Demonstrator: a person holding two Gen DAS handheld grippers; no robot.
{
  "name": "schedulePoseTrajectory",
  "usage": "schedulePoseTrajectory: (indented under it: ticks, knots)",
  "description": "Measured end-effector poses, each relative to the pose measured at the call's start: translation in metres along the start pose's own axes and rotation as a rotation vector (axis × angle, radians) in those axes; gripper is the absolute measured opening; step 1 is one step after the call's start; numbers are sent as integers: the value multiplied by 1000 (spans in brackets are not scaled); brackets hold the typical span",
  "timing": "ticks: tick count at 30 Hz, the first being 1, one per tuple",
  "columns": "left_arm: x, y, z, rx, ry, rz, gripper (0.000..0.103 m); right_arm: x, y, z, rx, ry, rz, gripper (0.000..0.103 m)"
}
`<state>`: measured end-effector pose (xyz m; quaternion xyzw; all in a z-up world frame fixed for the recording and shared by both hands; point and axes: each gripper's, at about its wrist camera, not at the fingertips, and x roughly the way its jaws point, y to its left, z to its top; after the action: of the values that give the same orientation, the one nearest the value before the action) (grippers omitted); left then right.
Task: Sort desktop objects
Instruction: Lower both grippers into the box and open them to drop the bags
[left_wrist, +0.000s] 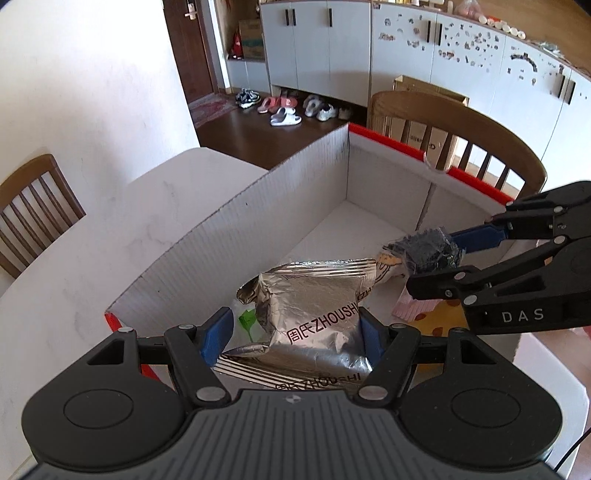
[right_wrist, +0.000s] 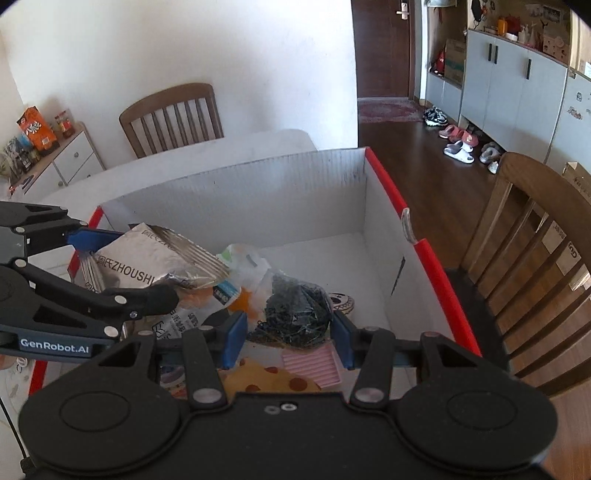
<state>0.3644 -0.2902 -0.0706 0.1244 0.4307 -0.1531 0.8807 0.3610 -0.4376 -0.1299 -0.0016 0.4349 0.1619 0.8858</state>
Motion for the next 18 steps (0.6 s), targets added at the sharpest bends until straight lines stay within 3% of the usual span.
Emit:
schedulePoseTrajectory:
  ticks: [14,18]
  knots:
    - [10,-4,-3,35,32,7,71,16,-2,-5,-43,59,-13,50]
    - [5,-2,-4,31,14,10,71,16,-3,-5,-50,63,-13,58]
